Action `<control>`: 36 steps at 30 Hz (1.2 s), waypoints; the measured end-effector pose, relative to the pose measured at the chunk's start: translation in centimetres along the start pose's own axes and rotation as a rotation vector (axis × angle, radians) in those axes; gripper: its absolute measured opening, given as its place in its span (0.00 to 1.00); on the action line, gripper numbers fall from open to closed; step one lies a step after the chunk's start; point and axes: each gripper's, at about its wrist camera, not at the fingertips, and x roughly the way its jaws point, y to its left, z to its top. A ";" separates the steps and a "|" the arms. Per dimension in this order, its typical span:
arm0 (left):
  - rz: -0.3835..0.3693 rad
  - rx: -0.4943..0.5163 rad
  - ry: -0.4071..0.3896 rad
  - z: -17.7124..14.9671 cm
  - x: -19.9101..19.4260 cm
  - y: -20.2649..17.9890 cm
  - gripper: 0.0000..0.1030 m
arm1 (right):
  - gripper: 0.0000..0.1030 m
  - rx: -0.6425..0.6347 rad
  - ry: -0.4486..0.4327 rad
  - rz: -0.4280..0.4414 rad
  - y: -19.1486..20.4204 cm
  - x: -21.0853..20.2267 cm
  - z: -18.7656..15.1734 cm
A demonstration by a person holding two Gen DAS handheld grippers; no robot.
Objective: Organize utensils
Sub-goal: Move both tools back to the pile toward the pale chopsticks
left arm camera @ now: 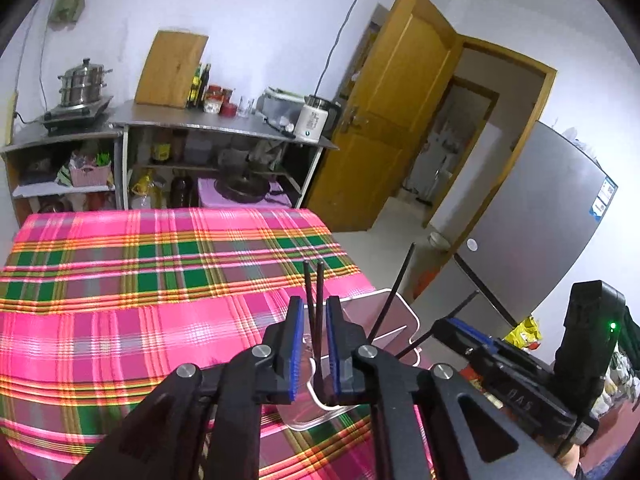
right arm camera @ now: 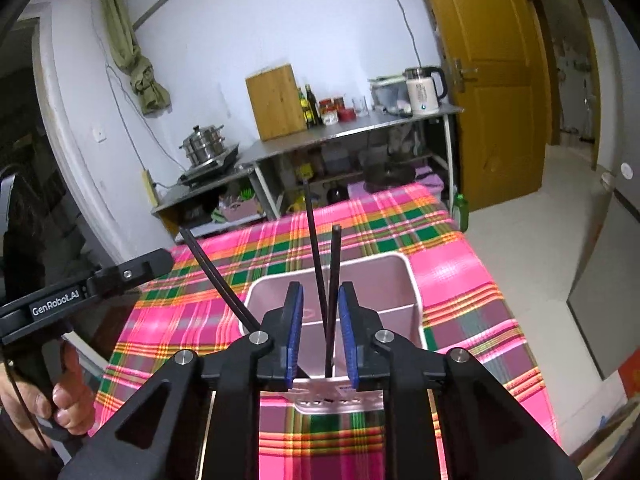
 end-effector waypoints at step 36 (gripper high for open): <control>0.171 -0.096 0.081 -13.8 -8.1 10.0 0.11 | 0.18 -0.085 0.130 0.126 5.8 -2.6 -10.2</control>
